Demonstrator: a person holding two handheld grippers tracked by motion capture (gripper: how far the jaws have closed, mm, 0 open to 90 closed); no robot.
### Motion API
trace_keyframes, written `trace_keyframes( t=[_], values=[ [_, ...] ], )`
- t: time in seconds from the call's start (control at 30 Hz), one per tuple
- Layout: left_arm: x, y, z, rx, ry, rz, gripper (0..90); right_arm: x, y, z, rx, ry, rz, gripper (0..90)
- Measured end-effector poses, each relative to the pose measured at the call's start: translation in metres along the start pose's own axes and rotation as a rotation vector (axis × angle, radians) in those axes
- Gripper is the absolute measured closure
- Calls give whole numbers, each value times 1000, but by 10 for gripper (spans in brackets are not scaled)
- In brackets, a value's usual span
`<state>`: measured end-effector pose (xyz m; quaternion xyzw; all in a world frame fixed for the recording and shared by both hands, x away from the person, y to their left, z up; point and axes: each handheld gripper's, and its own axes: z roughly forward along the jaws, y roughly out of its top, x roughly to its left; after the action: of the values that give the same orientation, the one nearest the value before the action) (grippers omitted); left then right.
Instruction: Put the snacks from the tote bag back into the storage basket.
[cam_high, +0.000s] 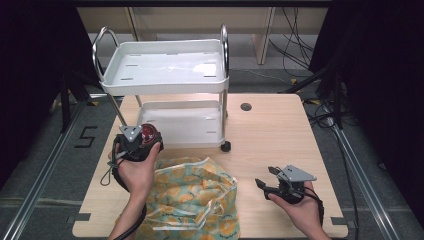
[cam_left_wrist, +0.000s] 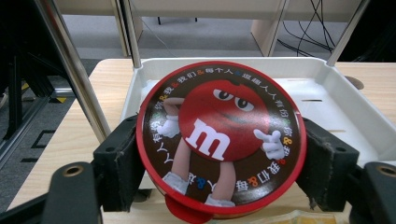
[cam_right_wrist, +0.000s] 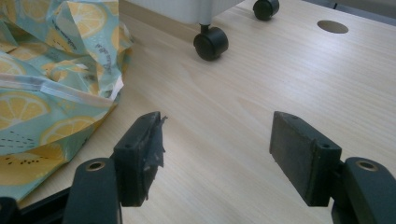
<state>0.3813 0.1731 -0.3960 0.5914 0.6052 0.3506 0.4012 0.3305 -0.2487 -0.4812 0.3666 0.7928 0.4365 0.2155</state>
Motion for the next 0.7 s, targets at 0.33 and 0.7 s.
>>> trace_keyframes(
  t=[0.33, 0.7],
  values=[
    [-1, 2, 3, -3, 6, 5, 255, -1, 0, 0, 3, 2, 2, 354],
    [2, 4, 6, -7, 18, 7, 255, -2, 0, 1, -7, -7, -13, 354]
  ],
)
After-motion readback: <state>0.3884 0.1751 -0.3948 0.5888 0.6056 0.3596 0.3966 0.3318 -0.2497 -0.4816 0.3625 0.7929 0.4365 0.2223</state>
